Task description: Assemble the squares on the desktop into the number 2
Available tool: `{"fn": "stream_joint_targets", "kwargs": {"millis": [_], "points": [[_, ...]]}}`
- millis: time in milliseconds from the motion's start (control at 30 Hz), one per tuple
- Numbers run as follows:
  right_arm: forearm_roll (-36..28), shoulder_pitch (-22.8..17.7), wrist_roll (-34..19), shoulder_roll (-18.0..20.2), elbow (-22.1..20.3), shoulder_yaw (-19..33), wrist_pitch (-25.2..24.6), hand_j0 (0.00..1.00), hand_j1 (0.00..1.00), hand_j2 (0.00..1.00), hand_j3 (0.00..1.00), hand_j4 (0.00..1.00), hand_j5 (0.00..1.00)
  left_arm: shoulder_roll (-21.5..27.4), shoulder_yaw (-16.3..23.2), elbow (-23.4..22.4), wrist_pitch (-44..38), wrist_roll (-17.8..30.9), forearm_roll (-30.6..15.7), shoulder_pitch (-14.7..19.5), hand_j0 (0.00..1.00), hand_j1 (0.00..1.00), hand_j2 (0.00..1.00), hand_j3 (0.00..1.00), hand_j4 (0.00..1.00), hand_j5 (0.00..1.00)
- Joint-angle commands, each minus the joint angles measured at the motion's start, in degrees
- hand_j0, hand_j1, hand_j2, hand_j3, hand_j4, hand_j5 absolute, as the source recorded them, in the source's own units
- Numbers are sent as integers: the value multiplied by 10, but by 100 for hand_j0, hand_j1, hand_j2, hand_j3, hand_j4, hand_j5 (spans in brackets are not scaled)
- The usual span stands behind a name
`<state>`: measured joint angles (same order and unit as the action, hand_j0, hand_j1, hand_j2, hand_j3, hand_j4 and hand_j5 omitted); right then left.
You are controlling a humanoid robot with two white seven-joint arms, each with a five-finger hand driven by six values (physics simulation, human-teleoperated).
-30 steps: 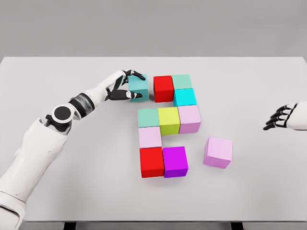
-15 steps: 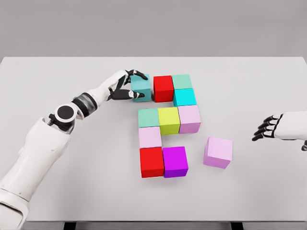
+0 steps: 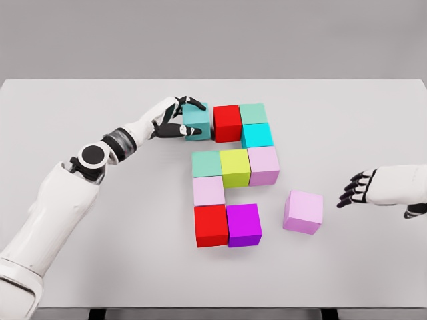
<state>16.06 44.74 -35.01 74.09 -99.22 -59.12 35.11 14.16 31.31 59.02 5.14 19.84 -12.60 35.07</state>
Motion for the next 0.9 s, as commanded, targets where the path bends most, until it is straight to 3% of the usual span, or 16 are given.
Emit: {"fn": "stream_joint_targets", "kwargs": {"millis": [0, 267, 433, 667, 867], "points": [[10, 0, 0, -18, -3, -5, -1, 100, 100, 100, 100, 100, 100, 0, 0, 0, 0, -1, -2, 0, 56, 56, 56, 56, 56, 56], [30, 4, 0, -39, 7, -4, -1, 100, 100, 100, 100, 100, 100, -1, 0, -1, 0, -1, -2, 1, 58, 58, 58, 58, 58, 58], [42, 11, 0, -54, 55, -1, -1, 100, 100, 100, 100, 100, 100, -4, 0, -1, 2, -1, -2, 1, 79, 79, 79, 79, 79, 79], [45, 15, 0, -71, 54, -1, -1, 100, 100, 100, 100, 100, 100, -4, 0, -5, 3, -1, -2, 1, 86, 86, 86, 86, 86, 86], [45, 15, 0, -69, 31, -6, -1, 100, 100, 100, 100, 100, 100, -5, 0, -5, 3, -1, -2, 1, 86, 86, 86, 86, 86, 86]]}}
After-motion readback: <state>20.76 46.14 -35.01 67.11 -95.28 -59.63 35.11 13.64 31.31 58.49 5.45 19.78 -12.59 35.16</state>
